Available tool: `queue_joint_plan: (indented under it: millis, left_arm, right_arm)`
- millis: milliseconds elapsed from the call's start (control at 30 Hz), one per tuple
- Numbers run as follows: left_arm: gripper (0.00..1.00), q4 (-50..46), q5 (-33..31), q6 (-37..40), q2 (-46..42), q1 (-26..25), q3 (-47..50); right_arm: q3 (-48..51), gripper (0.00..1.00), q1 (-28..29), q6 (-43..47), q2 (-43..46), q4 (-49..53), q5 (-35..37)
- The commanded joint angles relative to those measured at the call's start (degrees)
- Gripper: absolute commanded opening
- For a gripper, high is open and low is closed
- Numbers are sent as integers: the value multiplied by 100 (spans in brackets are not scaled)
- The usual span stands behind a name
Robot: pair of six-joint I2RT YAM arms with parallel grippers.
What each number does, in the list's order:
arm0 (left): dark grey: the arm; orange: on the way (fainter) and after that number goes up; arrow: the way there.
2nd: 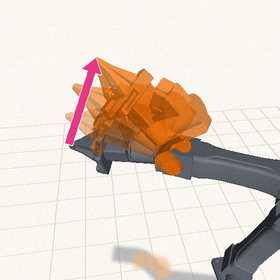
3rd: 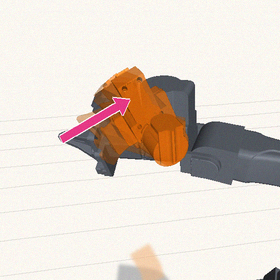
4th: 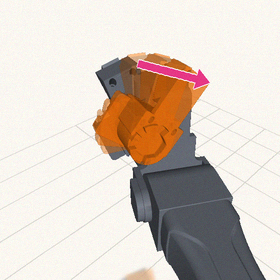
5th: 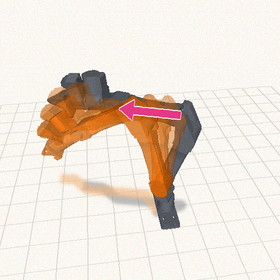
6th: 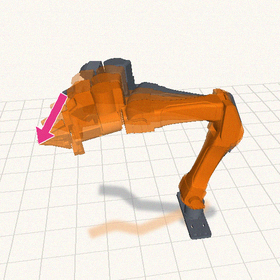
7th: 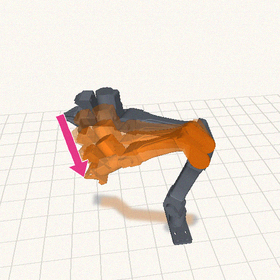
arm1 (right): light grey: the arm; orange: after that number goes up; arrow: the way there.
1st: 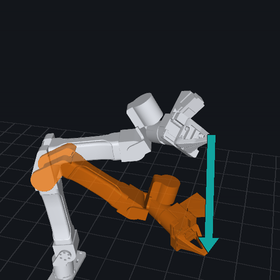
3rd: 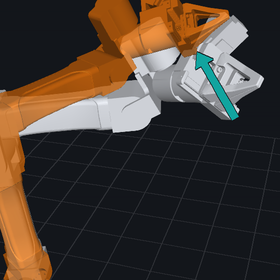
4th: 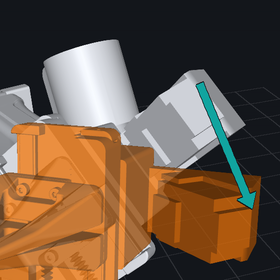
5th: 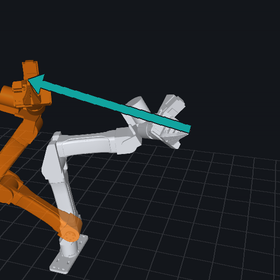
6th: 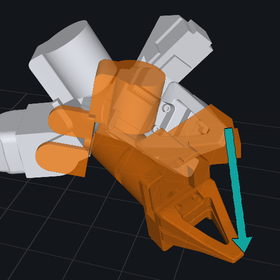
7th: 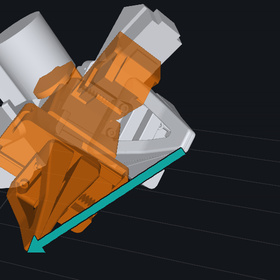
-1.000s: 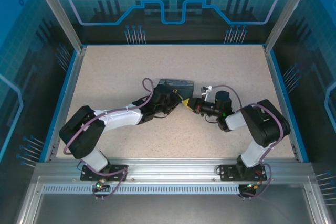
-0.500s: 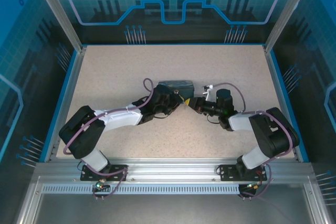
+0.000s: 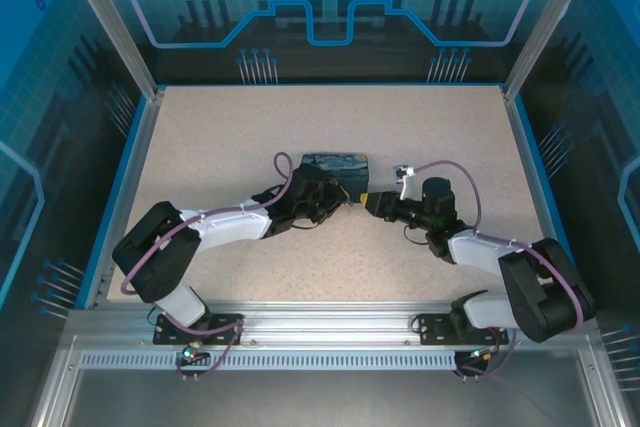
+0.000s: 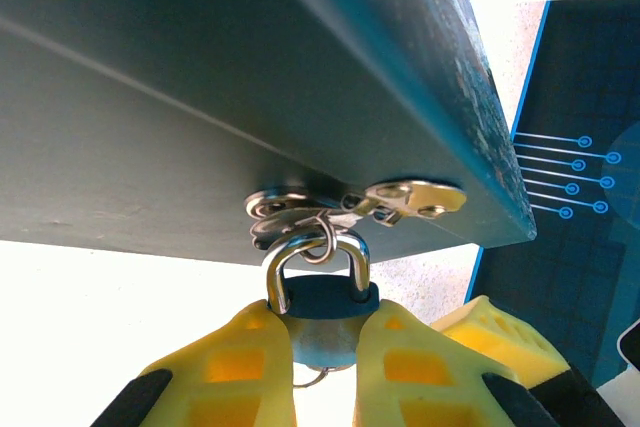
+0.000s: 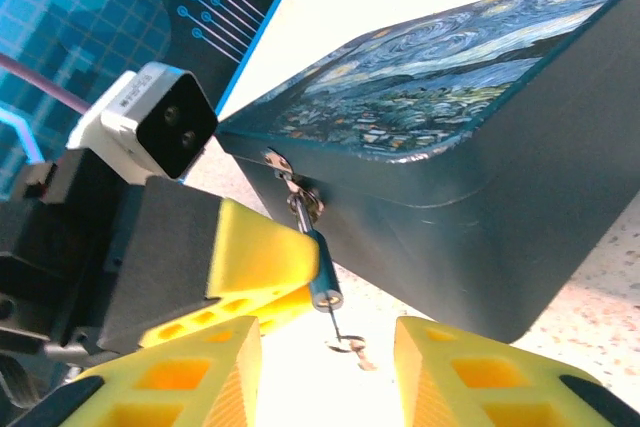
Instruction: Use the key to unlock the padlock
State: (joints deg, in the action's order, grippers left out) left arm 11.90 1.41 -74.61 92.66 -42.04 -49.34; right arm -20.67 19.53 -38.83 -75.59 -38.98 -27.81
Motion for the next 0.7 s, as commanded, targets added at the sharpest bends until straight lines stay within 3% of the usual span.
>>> queue_joint_plan:
  millis: [0, 200, 667]
  left_arm:
    - [12, 147, 165, -31, -66, 59, -30]
    - [12, 185, 236, -76, 66, 71, -175]
    - [12, 235, 251, -172, 75, 71, -225]
  right_arm:
    - [82, 43, 36, 542, -36, -126, 90]
    - [-27, 45, 369, 468, -516, -649, 131]
    - [-476, 36, 717, 227, -1514, -1480, 313]
